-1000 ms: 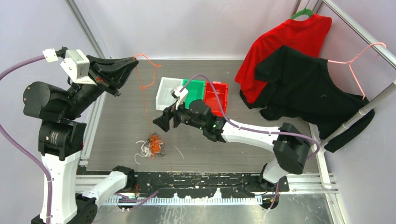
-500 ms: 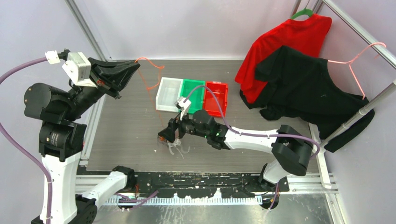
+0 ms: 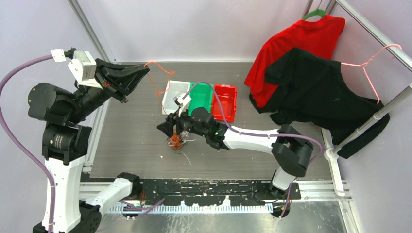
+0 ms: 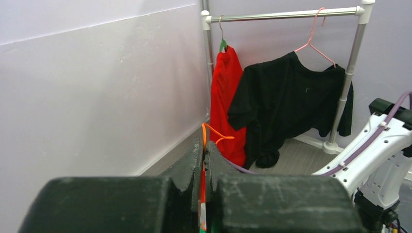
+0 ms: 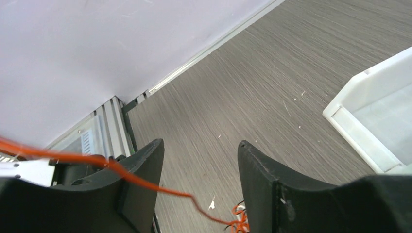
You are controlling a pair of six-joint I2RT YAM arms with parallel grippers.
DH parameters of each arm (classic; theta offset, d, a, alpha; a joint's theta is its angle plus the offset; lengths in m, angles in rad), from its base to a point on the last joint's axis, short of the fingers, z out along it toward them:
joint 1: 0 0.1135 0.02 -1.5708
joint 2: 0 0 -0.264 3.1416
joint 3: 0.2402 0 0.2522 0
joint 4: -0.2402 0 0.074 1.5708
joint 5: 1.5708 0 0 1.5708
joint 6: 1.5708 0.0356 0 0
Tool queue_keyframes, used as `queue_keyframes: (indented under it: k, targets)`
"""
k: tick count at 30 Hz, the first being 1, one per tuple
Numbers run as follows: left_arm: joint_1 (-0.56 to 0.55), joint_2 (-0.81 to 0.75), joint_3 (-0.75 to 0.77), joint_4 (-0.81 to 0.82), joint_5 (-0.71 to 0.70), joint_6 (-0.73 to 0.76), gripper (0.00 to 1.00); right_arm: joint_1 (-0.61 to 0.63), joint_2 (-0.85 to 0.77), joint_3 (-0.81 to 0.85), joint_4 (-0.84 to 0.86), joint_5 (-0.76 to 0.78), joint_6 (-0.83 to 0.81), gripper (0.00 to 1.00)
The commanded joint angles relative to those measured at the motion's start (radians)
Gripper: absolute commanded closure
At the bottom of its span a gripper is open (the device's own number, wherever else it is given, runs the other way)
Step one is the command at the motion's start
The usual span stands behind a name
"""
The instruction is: Untangle the cables
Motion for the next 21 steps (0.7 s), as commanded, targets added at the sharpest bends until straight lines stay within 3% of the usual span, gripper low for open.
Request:
queue_keyframes:
  k: [1, 12, 21]
  targets:
    - [-0.004, 0.002, 0.039, 0.041, 0.028, -0.033, 0.98, 0.002, 0.069, 0.081, 0.049, 0.011, 0.002, 0.41]
    - [-0.003, 0.062, 0.196, 0.073, 0.014, -0.042, 0.98, 0.002, 0.228, 0.015, 0.135, 0.024, 0.091, 0.5]
    - [-0.002, 0.119, 0.385, 0.154, -0.089, 0.005, 1.0, 0.002, 0.235, -0.094, 0.164, 0.102, 0.082, 0.52]
